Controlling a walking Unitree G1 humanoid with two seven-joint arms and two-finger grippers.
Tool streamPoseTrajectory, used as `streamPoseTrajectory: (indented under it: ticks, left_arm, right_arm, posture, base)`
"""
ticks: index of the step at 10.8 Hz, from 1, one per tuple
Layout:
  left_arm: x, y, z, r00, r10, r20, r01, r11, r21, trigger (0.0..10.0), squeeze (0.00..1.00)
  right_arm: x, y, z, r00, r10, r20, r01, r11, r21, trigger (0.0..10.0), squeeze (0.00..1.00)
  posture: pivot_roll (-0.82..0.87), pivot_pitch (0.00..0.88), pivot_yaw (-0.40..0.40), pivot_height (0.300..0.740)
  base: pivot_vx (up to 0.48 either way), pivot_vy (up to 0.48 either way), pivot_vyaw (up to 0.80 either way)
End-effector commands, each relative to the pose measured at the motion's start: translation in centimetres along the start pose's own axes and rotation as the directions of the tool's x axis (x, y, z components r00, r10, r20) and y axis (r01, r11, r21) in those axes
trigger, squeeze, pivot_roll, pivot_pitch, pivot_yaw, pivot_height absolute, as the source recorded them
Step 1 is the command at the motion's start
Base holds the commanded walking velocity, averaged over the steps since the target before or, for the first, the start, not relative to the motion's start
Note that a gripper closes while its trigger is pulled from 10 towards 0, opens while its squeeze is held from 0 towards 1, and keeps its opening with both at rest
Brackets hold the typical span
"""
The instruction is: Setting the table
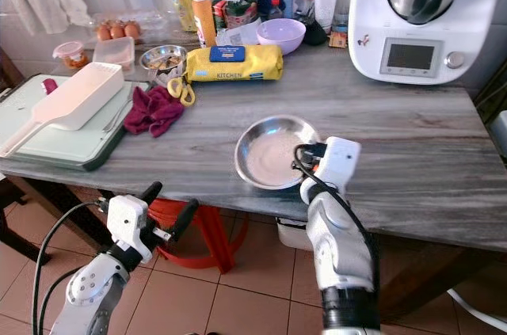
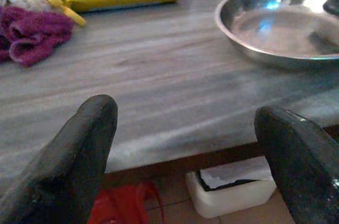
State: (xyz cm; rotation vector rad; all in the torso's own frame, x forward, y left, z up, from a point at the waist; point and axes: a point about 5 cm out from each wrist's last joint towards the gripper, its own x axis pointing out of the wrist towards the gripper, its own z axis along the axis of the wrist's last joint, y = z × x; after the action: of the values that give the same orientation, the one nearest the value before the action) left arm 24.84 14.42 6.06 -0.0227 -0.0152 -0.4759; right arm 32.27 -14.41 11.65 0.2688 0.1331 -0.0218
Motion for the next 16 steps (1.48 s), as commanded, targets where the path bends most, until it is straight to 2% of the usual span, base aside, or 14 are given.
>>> streamPoseTrajectory:
  ticks: [1,2,3,4,5,8,12,13,14,15,16]
  left_arm:
    - [0.2,0.1,0.1,1.0,-0.009,0.011,0.009,1.0,0.001,10.0,0.0]
    - [0.2,0.1,0.0,1.0,-0.026,0.016,0.026,1.0,-0.007,10.0,0.0]
    - [0.3,-0.1,-0.1,0.999,-0.047,0.021,0.047,0.999,-0.026,10.0,0.0]
    - [0.4,-0.3,-0.2,0.997,-0.074,0.026,0.075,0.997,-0.034,10.0,0.0]
    - [0.5,-0.7,-0.2,0.993,-0.118,0.028,0.12,0.992,-0.041,10.0,0.0]
    - [0.9,-1.2,0.0,0.983,-0.18,0.038,0.181,0.983,-0.024,10.0,0.0]
    - [1.1,-1.1,-0.2,0.982,-0.187,0.037,0.187,0.982,-0.017,10.0,0.0]
    - [1.1,-1.0,-0.2,0.984,-0.176,0.04,0.176,0.984,-0.012,10.0,0.0]
    - [1.1,-0.9,-0.3,0.984,-0.172,0.038,0.172,0.985,-0.011,10.0,0.0]
    - [1.1,-0.8,-0.3,0.986,-0.164,0.033,0.164,0.986,-0.006,10.0,0.0]
    - [1.0,-0.7,-0.3,0.987,-0.156,0.033,0.157,0.988,-0.004,10.0,0.0]
  right_arm:
    - [0.4,0.4,0.1,1.0,0.01,-0.018,-0.011,1.0,-0.01,10.0,0.0]
    - [0.5,0.4,-0.4,0.999,0.01,-0.052,-0.011,1.0,-0.012,10.0,0.0]
    - [0.6,0.3,-0.4,0.999,0.001,-0.049,-0.001,1.0,0.008,10.0,0.07]
    - [0.7,0.3,-0.6,0.998,0.004,-0.06,-0.003,1.0,0.012,10.0,0.61]
    - [0.8,0.4,-0.5,0.999,0.001,-0.054,0.0,1.0,0.007,10.0,1.0]
    - [0.8,0.8,-0.8,0.997,0.017,-0.072,-0.015,0.999,0.035,10.0,1.0]
    - [0.4,0.9,-0.2,0.998,0.033,-0.044,-0.032,0.999,0.017,10.0,1.0]
    - [0.0,1.5,1.1,0.997,0.071,0.021,-0.071,0.997,-0.018,10.0,1.0]
    - [-0.3,2.1,1.7,0.992,0.121,0.04,-0.119,0.992,-0.05,10.0,1.0]
    - [-1.2,2.8,2.2,0.976,0.206,0.067,-0.187,0.959,-0.214,10.0,1.0]
    - [-2.1,3.3,2.5,0.963,0.257,0.085,-0.226,0.936,-0.269,10.0,1.0]
  posture:
    - [-0.05,0.061,0.084,0.74]
    - [-0.05,0.061,0.083,0.74]
    - [-0.05,0.061,0.081,0.74]
    - [-0.05,0.061,0.081,0.74]
    - [-0.05,0.061,0.08,0.74]
    - [-0.06,0.064,0.08,0.74]
    - [-0.07,0.065,0.086,0.74]
    - [-0.07,0.064,0.084,0.74]
    - [-0.06,0.061,0.084,0.74]
    - [-0.06,0.062,0.084,0.74]
    - [-0.06,0.061,0.085,0.74]
  base:
    - [0.0,0.0,0.0]
    - [0.0,0.0,0.0]
    - [0.0,0.0,0.0]
    - [0.0,0.0,0.0]
    - [0.0,0.0,0.0]
    - [0.0,0.0,0.0]
    - [0.0,0.0,0.0]
    - [0.0,0.0,0.0]
    - [0.0,0.0,0.0]
    - [0.0,0.0,0.0]
    - [0.0,0.0,0.0]
